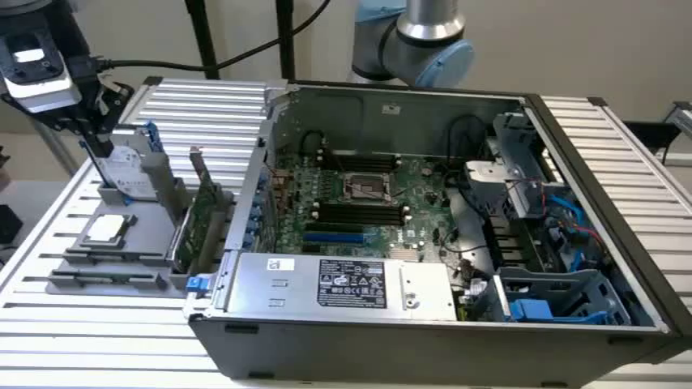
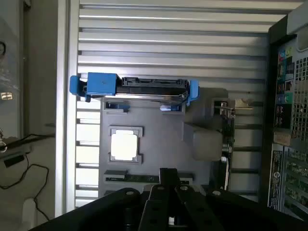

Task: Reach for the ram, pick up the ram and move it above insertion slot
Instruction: 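Reach for the ram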

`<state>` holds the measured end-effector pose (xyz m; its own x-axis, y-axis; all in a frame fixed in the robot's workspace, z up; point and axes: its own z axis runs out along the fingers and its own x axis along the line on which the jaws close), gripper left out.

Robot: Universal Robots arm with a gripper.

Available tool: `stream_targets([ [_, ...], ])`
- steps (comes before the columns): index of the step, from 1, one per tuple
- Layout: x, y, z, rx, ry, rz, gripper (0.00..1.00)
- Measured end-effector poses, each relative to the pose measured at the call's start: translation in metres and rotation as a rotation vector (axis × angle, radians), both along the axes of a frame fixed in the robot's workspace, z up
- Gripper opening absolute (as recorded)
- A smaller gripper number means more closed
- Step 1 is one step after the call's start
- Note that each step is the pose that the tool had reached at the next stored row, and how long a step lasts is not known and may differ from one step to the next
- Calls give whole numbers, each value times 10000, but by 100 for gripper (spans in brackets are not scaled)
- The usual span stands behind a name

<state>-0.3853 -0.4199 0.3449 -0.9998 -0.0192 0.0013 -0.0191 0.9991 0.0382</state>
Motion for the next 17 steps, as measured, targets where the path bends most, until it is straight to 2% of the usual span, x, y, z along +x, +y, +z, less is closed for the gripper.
stream_targets([
  [13,0,0,0,0,3,-1,11],
  [15,1,-31,-3,1,2,0,11],
  [17,1,-118,-9,1,2,0,11],
])
